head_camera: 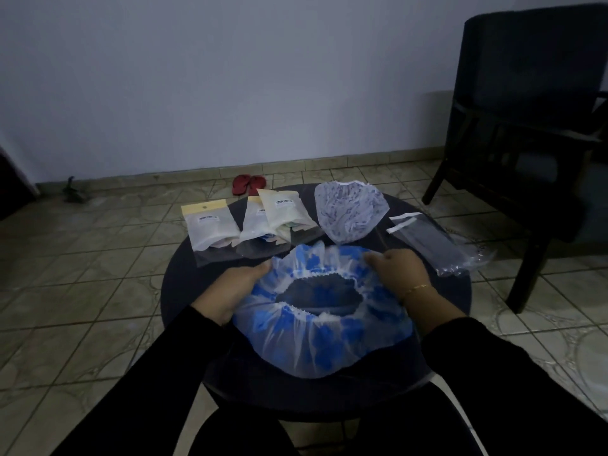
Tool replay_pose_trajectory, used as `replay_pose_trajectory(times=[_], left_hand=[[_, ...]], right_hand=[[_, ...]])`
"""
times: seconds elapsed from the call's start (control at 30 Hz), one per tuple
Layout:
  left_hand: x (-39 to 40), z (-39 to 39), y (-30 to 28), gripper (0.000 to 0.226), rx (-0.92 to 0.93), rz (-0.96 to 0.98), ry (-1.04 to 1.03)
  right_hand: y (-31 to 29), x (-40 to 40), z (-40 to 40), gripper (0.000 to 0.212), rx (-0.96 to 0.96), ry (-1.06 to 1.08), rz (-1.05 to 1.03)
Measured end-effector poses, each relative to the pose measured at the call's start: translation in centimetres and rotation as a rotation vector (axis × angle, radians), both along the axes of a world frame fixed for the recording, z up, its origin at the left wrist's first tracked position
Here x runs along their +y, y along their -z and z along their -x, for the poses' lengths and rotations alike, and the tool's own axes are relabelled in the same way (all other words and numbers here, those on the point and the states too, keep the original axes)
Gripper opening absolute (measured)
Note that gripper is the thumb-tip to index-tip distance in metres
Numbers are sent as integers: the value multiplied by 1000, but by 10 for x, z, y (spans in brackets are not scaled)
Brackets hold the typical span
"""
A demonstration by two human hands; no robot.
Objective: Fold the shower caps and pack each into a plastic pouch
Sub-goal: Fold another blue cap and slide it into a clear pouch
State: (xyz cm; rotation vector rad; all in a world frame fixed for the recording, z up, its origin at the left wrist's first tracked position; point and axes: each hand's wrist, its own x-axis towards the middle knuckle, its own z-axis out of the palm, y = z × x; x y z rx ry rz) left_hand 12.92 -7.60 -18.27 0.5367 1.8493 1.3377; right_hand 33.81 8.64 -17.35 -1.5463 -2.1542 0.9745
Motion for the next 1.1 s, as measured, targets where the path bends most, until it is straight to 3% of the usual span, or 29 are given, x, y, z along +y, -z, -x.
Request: replay_pose_trajectory(times=[0.1, 0.2, 0.27, 0.4, 0.47, 0.53, 0.6, 0.67, 0.77, 0.87, 0.97, 1.03, 1.1], left_hand=[[-6, 13, 8, 35, 152, 102, -35], [-8, 17, 16, 42, 392, 245, -58], [-5, 15, 18, 43, 449, 306, -26], [2, 15, 7, 33, 389, 352, 121], [5, 18, 4, 44, 214, 267, 136], [8, 18, 3, 51, 83, 183, 94], [11, 19, 8, 44, 234, 219, 88], [12, 20, 15, 44, 531, 312, 49], [5, 15, 27, 47, 798, 426, -35], [3, 7, 31, 35, 1037, 496, -32], [7, 0, 28, 13, 1438, 178, -5], [9, -8, 25, 28, 1512, -51, 201], [12, -17, 28, 52, 1476, -26, 503]], right_hand=[[13, 8, -14, 52, -25, 115, 9], [25, 7, -15, 52, -153, 86, 51], [24, 4, -14, 46, -198, 52, 47], [11, -6, -10, 49, -242, -80, -224], [3, -13, -2, 50, -243, -228, -421], [-1, -22, 6, 48, -212, -459, -460], [3, -29, 10, 48, -261, -662, -386], [16, -30, 7, 52, -373, -748, -321], [32, -24, 3, 57, -477, -736, -305], [27, -21, 5, 57, -494, -707, -285], [20, -23, 6, 55, -481, -649, -409], [22, -26, 6, 54, -415, -671, -500], [27, -27, 6, 52, -357, -731, -451]])
